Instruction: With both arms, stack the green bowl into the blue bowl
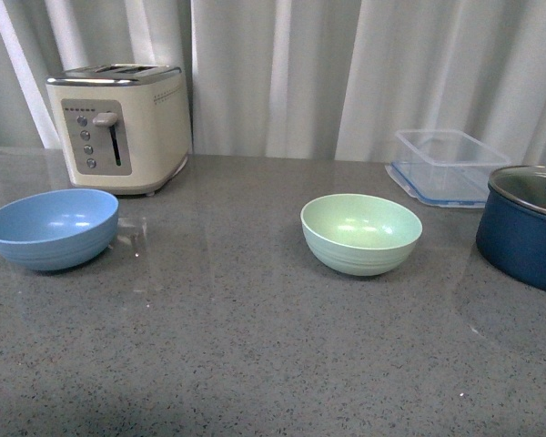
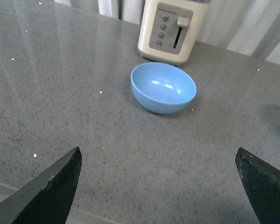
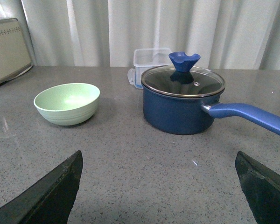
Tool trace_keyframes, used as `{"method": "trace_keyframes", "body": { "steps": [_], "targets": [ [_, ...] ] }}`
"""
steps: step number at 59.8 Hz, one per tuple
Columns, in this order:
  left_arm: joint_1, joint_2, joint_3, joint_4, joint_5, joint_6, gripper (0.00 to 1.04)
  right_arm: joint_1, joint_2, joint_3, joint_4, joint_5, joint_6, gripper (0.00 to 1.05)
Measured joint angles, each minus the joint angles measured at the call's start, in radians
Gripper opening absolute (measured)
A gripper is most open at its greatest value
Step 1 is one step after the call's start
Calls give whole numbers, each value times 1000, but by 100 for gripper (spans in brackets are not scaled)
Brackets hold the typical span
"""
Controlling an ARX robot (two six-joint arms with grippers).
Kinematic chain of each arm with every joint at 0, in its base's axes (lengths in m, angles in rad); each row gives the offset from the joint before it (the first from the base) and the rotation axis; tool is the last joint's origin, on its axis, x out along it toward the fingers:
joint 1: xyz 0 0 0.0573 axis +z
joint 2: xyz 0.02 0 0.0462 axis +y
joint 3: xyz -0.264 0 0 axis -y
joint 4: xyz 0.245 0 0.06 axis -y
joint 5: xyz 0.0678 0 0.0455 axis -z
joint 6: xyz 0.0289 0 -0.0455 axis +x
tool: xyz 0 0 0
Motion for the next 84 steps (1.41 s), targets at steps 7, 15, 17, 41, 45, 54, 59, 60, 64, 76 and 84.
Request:
{"method": "trace_keyframes", "body": {
  "steps": [7, 15, 17, 41, 45, 54, 59, 60, 64, 76, 84],
  "targets": [
    [74, 122, 107, 26, 79, -45, 98, 0, 0, 0, 0, 0, 0, 95],
    [130, 269, 236, 35, 148, -101, 98, 0, 0, 0, 0, 0, 0, 95],
    [138, 309, 272, 34, 148, -117, 98, 0, 0, 0, 0, 0, 0, 95],
    [97, 752, 646, -127, 140, -204, 98, 0, 0, 0, 0, 0, 0, 95],
    [87, 826, 695, -151, 152, -211, 98, 0, 0, 0, 0, 0, 0, 95],
    [84, 966, 781, -177, 147, -235, 98, 0, 0, 0, 0, 0, 0, 95],
    [94, 1036, 831, -183, 132, -239, 98, 0, 0, 0, 0, 0, 0, 95],
    [95, 1044, 836, -182, 124, -239, 98, 0, 0, 0, 0, 0, 0, 95],
    [107, 1101, 883, -196, 127, -251, 98, 0, 0, 0, 0, 0, 0, 95],
    [119, 1234, 998, -227, 121, -262, 98, 0, 0, 0, 0, 0, 0, 95],
    [119, 1312, 1057, -245, 117, -266, 98, 0, 0, 0, 0, 0, 0, 95]
  ]
}}
